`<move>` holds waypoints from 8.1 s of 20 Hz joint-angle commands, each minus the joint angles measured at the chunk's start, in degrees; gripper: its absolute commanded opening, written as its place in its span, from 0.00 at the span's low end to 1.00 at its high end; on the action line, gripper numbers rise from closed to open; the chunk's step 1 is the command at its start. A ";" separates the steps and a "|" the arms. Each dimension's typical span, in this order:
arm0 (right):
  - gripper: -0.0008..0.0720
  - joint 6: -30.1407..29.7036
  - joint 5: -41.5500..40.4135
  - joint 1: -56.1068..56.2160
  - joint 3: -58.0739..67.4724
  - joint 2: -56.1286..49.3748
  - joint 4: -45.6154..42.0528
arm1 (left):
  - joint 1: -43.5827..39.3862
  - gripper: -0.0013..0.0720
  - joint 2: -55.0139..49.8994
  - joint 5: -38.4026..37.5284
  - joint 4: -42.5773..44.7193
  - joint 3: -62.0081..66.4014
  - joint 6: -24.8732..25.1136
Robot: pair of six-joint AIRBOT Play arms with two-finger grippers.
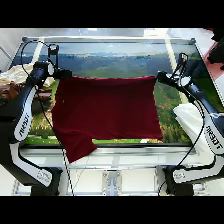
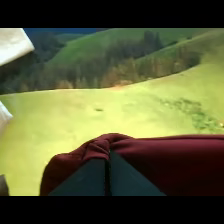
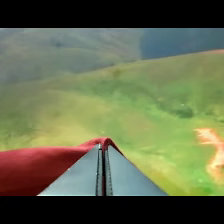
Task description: Fold the shirts.
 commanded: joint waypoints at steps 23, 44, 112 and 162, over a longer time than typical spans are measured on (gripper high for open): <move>0.05 -0.04 15.91 -1.36 -9.51 3.48 -7.26 | 1.33 0.03 11.78 -20.72 -7.58 -22.69 4.74; 0.41 8.98 28.46 -4.90 -9.33 10.12 -21.92 | 1.44 0.76 26.58 -22.62 1.75 -22.62 4.57; 0.06 -10.60 42.73 -26.08 -45.64 24.55 15.78 | 3.52 0.03 56.81 -23.28 -37.18 -74.03 -11.13; 0.50 5.73 27.65 -1.55 7.41 -9.27 -0.35 | 3.50 0.89 10.36 -6.91 -10.43 -20.41 -2.93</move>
